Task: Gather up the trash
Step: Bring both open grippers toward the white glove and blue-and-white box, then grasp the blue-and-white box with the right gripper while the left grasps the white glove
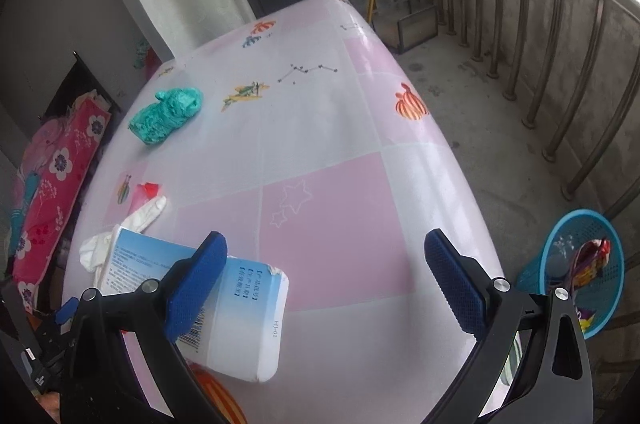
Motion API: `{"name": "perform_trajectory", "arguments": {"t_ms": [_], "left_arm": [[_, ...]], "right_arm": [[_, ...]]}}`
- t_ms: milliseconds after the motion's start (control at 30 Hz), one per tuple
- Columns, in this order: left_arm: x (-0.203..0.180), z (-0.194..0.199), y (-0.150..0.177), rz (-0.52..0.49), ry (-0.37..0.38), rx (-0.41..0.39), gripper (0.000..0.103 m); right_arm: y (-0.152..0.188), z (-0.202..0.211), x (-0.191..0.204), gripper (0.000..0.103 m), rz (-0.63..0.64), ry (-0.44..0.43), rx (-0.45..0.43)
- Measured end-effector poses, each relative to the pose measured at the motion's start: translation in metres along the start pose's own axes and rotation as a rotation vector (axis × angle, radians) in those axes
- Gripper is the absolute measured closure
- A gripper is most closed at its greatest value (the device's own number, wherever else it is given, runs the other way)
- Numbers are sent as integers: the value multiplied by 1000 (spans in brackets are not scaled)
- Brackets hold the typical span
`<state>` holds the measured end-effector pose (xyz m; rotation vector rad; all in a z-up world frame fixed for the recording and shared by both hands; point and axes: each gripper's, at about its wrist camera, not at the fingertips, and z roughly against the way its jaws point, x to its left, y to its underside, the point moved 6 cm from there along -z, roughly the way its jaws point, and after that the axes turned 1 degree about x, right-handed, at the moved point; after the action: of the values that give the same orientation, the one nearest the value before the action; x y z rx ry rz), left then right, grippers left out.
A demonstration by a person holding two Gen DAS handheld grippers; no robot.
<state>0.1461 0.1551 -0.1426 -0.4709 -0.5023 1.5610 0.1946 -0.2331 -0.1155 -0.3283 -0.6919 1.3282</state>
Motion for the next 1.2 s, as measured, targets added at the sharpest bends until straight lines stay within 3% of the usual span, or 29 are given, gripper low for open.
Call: {"name": "perform_trajectory", "arguments": {"t_ms": [133, 333, 533, 700, 867, 1033, 1200], "left_arm": [[0, 0, 0, -28, 20, -10, 6], [3, 1, -3, -54, 41, 7, 6], [4, 14, -10, 5, 166, -40, 6], [-10, 22, -15, 7, 281, -64, 9], [-23, 23, -18, 10, 364, -73, 16], [-29, 23, -22, 5, 405, -90, 24], [-31, 18, -19, 15, 440, -77, 37]], "right_arm": [[-8, 20, 20, 8, 112, -119, -45], [1, 23, 73, 8, 421, -219, 1], [18, 8, 115, 8, 697, -242, 60], [27, -7, 132, 8, 833, -248, 99], [30, -24, 131, 8, 883, -257, 153], [30, -36, 120, 8, 752, -331, 258], [45, -28, 118, 8, 755, -325, 285]]}}
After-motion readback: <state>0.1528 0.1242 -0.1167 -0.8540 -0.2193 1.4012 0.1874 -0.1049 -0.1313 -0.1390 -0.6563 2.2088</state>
